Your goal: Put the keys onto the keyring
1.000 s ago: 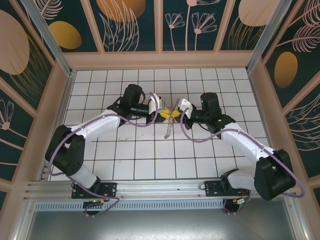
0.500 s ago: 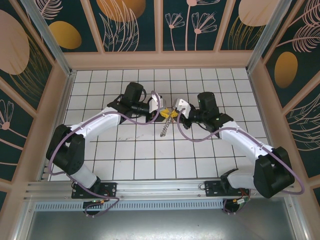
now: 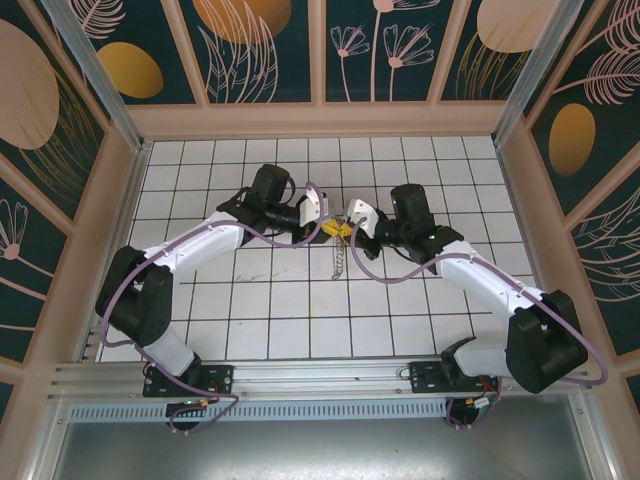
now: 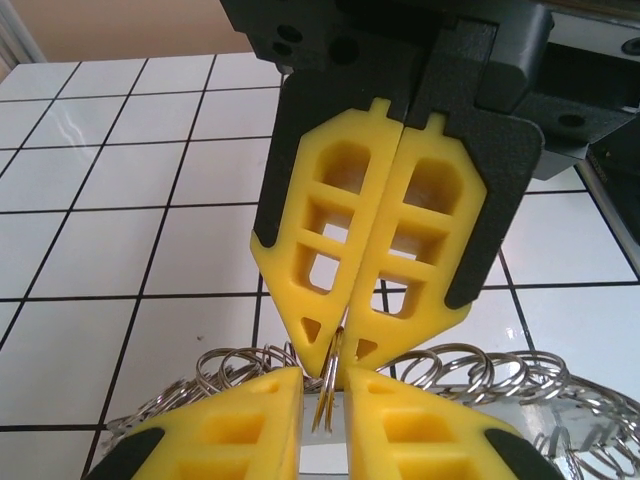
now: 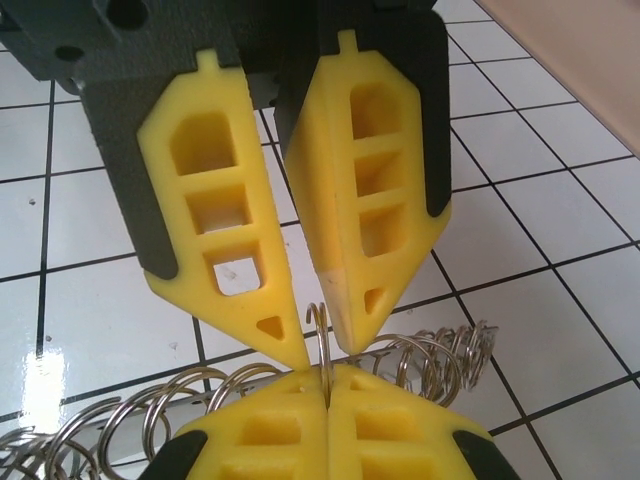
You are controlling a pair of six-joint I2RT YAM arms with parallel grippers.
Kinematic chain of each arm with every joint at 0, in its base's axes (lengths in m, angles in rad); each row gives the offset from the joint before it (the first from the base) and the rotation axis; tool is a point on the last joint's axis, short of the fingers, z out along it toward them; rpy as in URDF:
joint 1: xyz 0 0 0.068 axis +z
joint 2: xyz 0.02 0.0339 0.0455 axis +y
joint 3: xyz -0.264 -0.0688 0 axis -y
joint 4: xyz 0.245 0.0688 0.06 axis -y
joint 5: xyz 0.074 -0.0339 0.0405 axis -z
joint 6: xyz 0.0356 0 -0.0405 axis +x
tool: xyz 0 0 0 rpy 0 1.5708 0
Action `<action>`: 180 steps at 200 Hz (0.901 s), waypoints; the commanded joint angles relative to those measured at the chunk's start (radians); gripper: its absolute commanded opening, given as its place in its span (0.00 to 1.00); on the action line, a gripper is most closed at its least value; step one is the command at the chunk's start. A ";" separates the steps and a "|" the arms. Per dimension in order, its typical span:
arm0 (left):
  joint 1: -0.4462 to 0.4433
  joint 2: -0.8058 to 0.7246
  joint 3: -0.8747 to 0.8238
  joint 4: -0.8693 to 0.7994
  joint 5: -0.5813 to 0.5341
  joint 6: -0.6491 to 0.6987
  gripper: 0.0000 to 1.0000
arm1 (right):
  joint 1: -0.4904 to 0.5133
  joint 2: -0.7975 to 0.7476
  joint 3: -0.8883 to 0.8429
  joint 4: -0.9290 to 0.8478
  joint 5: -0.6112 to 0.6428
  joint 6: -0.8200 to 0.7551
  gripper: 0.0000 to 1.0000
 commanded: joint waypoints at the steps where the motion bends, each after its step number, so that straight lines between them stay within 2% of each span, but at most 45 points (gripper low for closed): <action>1: -0.007 0.022 0.030 -0.037 -0.001 0.025 0.18 | 0.009 -0.010 0.041 0.031 -0.015 -0.012 0.00; 27: -0.006 0.023 0.030 -0.039 0.000 0.028 0.14 | 0.009 -0.007 0.040 0.029 -0.012 -0.014 0.00; 49: -0.007 0.017 0.030 -0.036 -0.001 0.028 0.00 | 0.009 -0.007 0.038 0.025 -0.010 -0.014 0.00; 72: -0.005 0.002 0.014 -0.014 -0.006 0.021 0.00 | 0.009 -0.010 0.027 0.016 0.016 -0.023 0.00; 93: -0.006 -0.036 -0.036 0.087 0.013 -0.027 0.00 | -0.009 -0.021 0.002 0.039 -0.001 -0.012 0.01; 113: -0.003 -0.069 -0.097 0.248 0.081 -0.114 0.00 | -0.050 -0.041 -0.045 0.114 -0.130 0.035 0.06; 140: -0.002 -0.073 -0.123 0.373 0.198 -0.195 0.00 | -0.058 -0.047 -0.057 0.144 -0.168 0.053 0.10; 180: -0.003 -0.076 -0.155 0.510 0.282 -0.274 0.00 | -0.081 -0.058 -0.062 0.173 -0.201 0.070 0.12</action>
